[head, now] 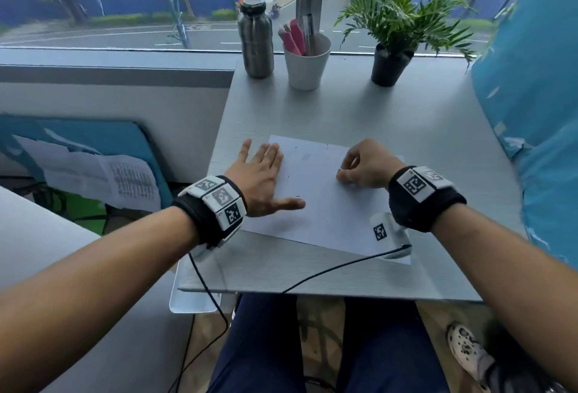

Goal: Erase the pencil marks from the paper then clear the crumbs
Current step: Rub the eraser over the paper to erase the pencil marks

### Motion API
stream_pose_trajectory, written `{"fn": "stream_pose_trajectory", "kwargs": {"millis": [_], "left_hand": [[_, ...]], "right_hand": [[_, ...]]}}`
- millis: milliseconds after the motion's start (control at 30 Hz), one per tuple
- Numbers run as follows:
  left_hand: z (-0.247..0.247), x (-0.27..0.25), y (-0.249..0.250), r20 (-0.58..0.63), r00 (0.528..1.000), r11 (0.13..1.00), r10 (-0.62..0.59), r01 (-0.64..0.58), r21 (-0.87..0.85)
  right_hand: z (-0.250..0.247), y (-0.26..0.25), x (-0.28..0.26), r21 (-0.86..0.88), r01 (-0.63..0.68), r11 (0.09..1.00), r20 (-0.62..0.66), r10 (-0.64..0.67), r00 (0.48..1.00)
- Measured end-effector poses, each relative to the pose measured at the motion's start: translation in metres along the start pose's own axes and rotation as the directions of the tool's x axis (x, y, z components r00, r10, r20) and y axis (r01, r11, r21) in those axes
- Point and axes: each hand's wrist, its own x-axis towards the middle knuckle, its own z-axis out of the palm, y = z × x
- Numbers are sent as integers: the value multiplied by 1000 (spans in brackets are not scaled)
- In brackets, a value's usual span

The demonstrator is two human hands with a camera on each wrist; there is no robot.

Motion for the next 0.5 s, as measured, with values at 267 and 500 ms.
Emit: {"fn": "stream_pose_trajectory", "kwargs": {"millis": [267, 500], "left_hand": [[18, -21, 44, 67, 862, 861, 502, -491, -134], [9, 4, -11, 91, 986, 989, 138, -132, -63]], "right_hand": [[-5, -7, -3, -26, 33, 999, 15, -33, 999], [-4, -2, -3, 30, 24, 999, 21, -25, 999]]}}
